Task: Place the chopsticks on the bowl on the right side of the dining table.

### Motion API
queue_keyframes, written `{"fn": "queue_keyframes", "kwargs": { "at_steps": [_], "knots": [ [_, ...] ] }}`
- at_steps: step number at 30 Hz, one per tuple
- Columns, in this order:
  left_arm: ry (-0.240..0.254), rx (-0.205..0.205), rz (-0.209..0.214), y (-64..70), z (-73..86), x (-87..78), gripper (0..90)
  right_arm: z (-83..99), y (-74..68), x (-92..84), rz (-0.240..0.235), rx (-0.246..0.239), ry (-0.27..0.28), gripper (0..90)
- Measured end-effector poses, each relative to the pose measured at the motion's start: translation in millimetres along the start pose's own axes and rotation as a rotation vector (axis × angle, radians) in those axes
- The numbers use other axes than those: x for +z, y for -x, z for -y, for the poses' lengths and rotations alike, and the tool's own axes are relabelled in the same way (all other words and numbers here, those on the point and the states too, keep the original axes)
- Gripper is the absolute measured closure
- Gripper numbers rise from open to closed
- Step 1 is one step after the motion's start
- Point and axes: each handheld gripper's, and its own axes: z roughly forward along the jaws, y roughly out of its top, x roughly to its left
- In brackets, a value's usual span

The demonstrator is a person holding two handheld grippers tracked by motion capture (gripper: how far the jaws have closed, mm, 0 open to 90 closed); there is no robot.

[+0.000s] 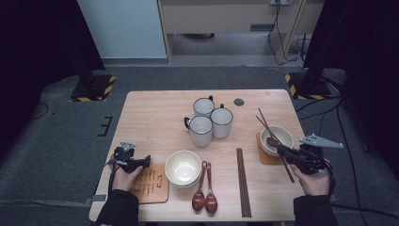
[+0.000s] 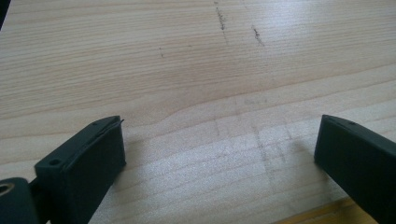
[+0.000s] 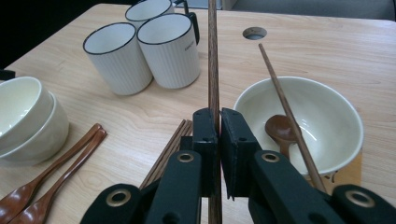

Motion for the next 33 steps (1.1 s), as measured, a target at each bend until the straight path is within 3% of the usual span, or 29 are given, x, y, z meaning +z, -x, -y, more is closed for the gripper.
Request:
{"fn": "queue_keyframes", "kwargs": {
  "at_steps": [15,33],
  "knots": [
    [0.000,0.000,0.000,0.0,0.0,0.0,0.9,-10.8,18.5,-10.1,0.004,0.026,0.038,84.8],
    [0.000,0.000,0.000,0.0,0.0,0.0,0.8,-18.4,37.6,-12.8,-0.009,0.026,0.036,84.8]
  ]
}}
